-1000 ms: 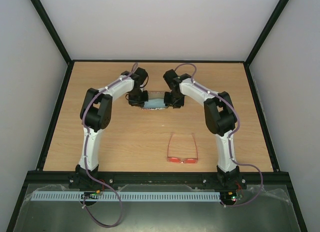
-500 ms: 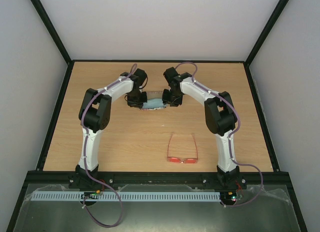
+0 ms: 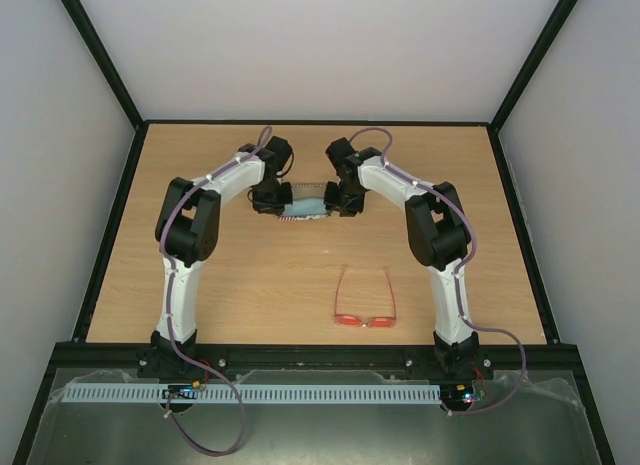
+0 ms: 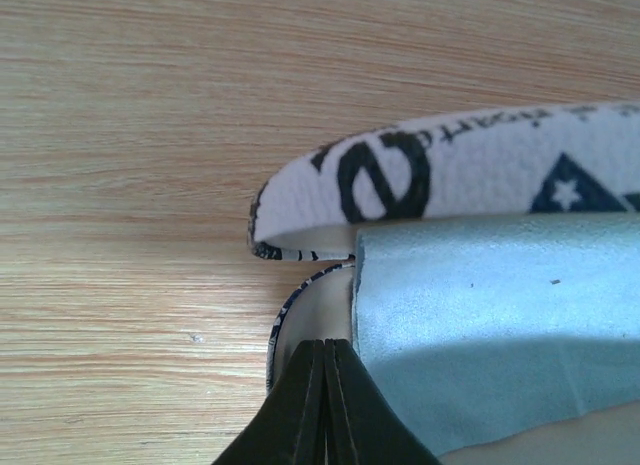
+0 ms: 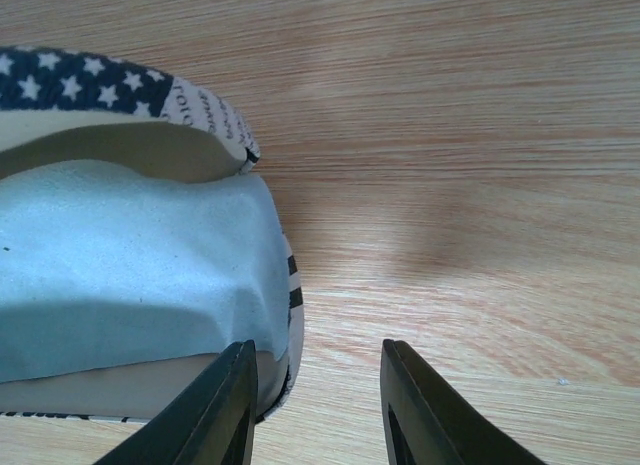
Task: Organize the sunglasses
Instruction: Place the glasses cleaning cloth in the sunglasses case.
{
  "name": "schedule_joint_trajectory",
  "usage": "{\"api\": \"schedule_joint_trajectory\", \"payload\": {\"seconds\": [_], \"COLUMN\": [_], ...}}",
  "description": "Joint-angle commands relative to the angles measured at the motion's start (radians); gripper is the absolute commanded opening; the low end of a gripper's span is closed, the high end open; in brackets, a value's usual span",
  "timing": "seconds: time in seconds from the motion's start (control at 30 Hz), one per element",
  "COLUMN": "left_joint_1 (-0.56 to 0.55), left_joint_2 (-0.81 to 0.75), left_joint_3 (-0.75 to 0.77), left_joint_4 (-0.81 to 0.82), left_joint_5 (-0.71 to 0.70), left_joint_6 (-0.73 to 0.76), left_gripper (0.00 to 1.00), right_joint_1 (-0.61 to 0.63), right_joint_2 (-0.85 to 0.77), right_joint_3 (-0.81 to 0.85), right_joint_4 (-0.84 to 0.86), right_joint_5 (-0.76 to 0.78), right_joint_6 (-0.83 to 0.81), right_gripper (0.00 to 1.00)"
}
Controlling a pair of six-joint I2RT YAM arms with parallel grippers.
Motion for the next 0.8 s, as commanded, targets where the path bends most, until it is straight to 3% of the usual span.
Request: {"api": "schedule_joint_trajectory", "payload": {"seconds": [0.0,0.33,0.57,0.77], "left_joint_1": [0.009,0.021,0.025,0.027], "left_joint_2": [-0.051,-0.065,-0.081,-0.086], "left_joint_3": [-0.023,-0.034,-0.023,0.026], "left_joint_4": [-0.012,-0.009,-0.008,-0.032], "left_joint_5": [-0.028,-0.037,-0.036,-0.031], "left_joint_6": [-0.014,-0.026,-0.034,-0.039], "left_gripper": [0.02,0.02,0.22,0.32], "right_joint_1": [-0.004,-0.004,-0.006,-0.018], "right_joint_2": [0.014,0.015,-0.036,-0.105], "right_joint_3": [-0.009,-0.004,0.041,0.055], "right_joint_4": [-0.052,-0.052,-0.073,-0.105], "right_joint_5": [0.007,0.004,0.033,0.045], "right_joint_6": [-0.001,-0.001,-0.004,-0.017], "right_gripper": [0.36,0.36,0.38,0.4]}}
